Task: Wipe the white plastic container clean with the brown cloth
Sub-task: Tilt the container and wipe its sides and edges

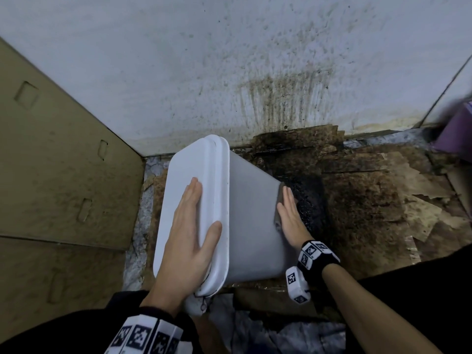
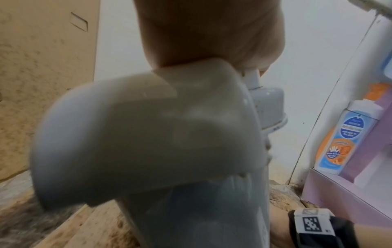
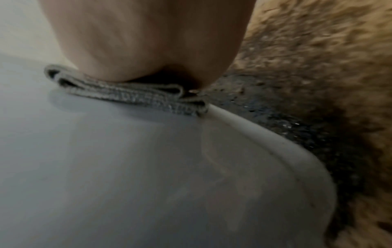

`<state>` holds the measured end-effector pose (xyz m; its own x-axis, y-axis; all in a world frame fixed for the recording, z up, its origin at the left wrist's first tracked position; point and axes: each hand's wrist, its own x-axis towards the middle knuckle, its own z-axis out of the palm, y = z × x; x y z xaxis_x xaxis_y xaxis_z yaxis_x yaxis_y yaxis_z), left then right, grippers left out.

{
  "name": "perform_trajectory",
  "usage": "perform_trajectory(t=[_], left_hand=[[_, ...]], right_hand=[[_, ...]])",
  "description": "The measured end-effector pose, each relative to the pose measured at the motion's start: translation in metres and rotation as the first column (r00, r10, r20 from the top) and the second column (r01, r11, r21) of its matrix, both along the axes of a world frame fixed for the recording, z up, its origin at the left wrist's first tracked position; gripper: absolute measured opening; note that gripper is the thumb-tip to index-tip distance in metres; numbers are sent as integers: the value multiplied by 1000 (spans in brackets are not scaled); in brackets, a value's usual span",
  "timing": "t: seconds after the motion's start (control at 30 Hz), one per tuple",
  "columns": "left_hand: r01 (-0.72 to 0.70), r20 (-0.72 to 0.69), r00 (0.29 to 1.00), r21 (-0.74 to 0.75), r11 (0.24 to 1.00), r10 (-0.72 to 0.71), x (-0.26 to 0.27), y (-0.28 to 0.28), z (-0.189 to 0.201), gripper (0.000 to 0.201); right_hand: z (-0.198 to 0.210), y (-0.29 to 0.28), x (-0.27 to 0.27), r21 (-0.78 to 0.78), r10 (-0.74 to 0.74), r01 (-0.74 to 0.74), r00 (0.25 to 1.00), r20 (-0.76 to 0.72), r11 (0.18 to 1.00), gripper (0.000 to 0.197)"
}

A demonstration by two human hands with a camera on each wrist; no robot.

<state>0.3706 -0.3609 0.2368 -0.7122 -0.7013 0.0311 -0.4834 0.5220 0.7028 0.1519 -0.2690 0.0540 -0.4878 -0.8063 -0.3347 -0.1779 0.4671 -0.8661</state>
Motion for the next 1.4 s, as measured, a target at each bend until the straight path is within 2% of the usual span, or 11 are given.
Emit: perform_trajectory(t=[0.2,0.47,0.6,0.73,0.83,0.97,1.03,1.23,1.4], left_hand=[[-3,1,1000,5,1000,3,0,0,0,73],[1,-14,1000,-7,1000,-1,-1,0,-3,70],[0,-13,1000,-18,1000,0,-1,-1,-5,70],[-4,-14,1000,-13,1000,4,-1,-2,-7,71],[-8,-9,1000,-25,1000,7,-1,-2,-8,72],[3,-22,1000,-24,1000,-3,-1,1,-7,69],[0,-22,1000,-9,1000,0,-1,0,-7,68],[-7,-31,1000,10,1000,7,1,0,-4,68],[-1,-21,1000,-16,1000,1,-7,1,-5,68]], right_hand=[[-7,3,-4,78,-56,45,987,149,996,57],[0,8,43,-41,-67,66,997,-42,997,57],[40,6,73,-139,-103,100,995,-13,985,63],[90,1,105,-276,-33,18,998,-49,961,61],[104,6,123,-342,-27,-9,995,-101,940,60],[90,17,119,-412,-69,-6,984,-167,911,58],[71,24,113,-398,-78,0,981,-179,917,59],[-10,53,90,-150,-243,240,970,-6,959,62],[-16,45,85,-24,-337,341,935,114,940,67]])
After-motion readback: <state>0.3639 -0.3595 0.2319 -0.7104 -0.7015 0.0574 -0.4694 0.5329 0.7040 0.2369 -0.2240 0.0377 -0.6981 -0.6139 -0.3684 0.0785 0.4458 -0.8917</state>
